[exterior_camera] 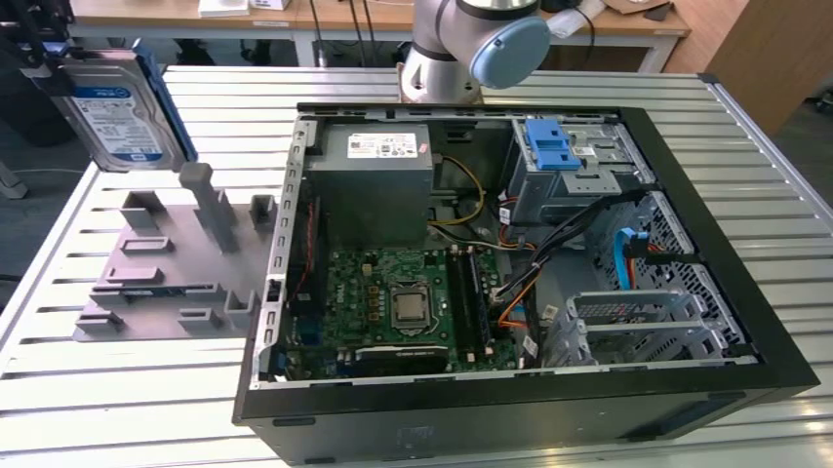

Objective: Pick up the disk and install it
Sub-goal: 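Pick up the disk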

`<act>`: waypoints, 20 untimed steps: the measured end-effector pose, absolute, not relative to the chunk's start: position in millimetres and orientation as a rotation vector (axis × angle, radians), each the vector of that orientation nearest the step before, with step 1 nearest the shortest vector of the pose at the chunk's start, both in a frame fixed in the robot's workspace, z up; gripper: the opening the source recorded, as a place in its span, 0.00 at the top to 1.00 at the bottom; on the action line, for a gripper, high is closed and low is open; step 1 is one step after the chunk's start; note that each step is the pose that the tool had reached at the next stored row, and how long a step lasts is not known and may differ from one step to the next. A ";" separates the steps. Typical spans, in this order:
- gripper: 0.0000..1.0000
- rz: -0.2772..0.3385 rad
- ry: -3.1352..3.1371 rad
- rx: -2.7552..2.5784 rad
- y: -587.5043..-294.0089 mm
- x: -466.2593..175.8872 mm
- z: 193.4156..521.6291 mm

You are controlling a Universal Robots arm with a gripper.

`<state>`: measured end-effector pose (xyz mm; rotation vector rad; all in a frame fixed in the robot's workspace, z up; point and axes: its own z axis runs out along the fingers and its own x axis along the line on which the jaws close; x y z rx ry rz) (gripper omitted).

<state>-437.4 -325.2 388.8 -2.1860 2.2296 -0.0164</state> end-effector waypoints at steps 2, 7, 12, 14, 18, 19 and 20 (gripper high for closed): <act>0.64 -0.016 2.230 -2.186 -325.2 -437.4 390.7; 0.64 -0.016 2.230 -2.186 -325.2 -437.4 395.5; 0.64 -0.016 2.230 -2.186 -325.2 -437.4 400.2; 0.64 -0.016 2.230 -2.186 -325.2 -437.4 402.4; 0.64 -0.016 2.230 -2.186 -325.2 -437.4 406.9; 0.64 -0.016 2.230 -2.186 -325.2 -437.4 407.9; 0.64 -0.016 2.230 -2.186 -325.2 -437.4 409.0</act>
